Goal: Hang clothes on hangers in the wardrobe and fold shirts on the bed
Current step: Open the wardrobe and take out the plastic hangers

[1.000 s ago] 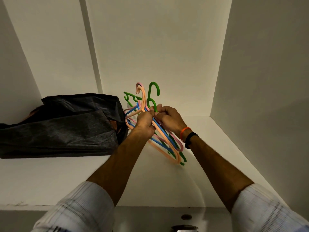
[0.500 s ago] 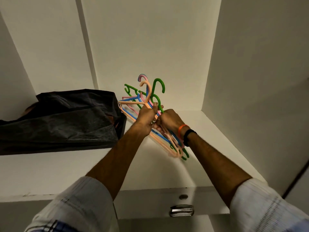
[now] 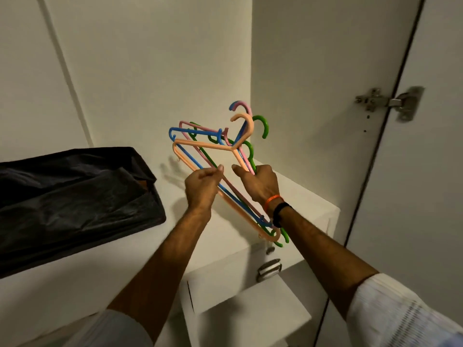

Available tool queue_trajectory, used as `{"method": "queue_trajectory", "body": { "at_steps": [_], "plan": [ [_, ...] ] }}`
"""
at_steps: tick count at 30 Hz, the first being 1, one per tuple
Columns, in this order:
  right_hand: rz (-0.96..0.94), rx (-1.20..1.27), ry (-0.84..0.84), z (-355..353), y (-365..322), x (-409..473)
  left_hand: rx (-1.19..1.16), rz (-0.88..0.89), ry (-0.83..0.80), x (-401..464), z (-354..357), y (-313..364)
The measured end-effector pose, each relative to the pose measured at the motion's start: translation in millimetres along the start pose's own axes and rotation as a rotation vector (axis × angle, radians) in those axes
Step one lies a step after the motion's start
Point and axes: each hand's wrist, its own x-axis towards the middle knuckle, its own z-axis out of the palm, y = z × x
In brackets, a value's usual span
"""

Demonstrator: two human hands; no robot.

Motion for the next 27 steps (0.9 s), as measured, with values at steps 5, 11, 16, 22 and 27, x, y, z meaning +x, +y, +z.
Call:
{"method": "queue_trajectory", "body": {
  "at_steps": [5, 11, 16, 22, 27],
  "plan": [
    [0.109, 0.153, 0.057, -45.7, 11.7, -51.7, 0.073, -0.147, -0.021, -38.8, 6.0, -14.2],
    [0.202, 0.318, 0.119, -112.4, 34.2, -129.1, -0.139, -0.298, -0.364, -107.3, 42.6, -16.1],
    [0.277, 0.41, 0.238, -182.5, 82.0, -207.9, -0.094, -0.331, -0.552, -198.6, 77.5, -40.1],
    [0.398, 0.455, 0.396, -282.5, 155.4, -338.0, 0.02, -0.428, -0.784, -352.5, 122.3, -95.1],
    [0.48, 0.424, 0.552, -366.4, 207.5, -451.9, 0.068, -0.534, -0.925, -497.1, 154.9, -129.2]
  ]
}}
